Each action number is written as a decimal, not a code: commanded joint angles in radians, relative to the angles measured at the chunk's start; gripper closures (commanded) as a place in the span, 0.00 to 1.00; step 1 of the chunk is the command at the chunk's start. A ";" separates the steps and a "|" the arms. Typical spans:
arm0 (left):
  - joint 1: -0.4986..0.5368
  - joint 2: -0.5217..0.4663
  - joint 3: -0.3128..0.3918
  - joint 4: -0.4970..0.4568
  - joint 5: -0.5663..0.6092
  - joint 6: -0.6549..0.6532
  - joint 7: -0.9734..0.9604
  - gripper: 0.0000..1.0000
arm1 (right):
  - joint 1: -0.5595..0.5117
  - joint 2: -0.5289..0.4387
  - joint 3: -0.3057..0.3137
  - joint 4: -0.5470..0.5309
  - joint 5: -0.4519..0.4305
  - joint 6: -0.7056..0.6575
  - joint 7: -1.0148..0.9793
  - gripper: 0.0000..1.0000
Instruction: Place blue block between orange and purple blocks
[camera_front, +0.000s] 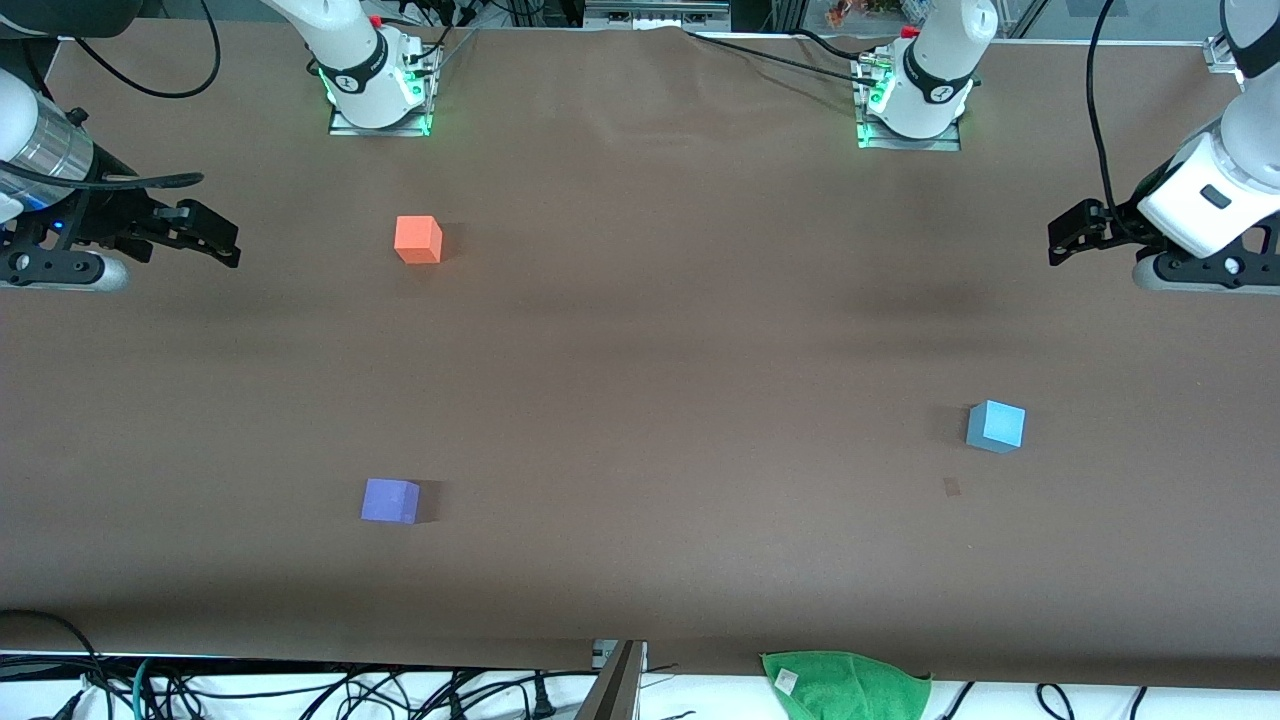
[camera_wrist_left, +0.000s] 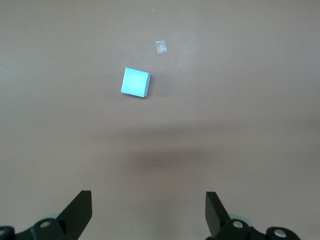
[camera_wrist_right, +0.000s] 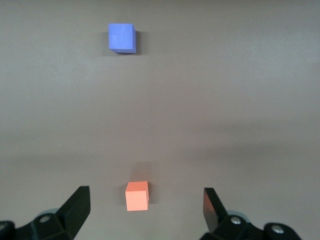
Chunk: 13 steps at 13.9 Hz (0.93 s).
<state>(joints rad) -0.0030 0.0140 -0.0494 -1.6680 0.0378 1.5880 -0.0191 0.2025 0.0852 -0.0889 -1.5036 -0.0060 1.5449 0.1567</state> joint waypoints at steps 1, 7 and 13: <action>0.012 0.053 0.003 0.071 -0.006 -0.036 0.005 0.00 | 0.000 -0.001 0.000 0.010 -0.005 -0.008 -0.005 0.00; 0.023 0.158 0.006 0.160 -0.003 -0.033 0.011 0.00 | 0.000 -0.001 0.001 0.016 0.052 0.018 -0.003 0.00; 0.067 0.264 0.005 0.192 0.001 0.096 0.018 0.00 | 0.005 -0.007 0.011 0.011 0.054 -0.017 -0.003 0.00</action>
<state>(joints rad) 0.0315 0.2348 -0.0401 -1.5150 0.0379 1.6428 -0.0182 0.2063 0.0847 -0.0837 -1.5016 0.0316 1.5455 0.1564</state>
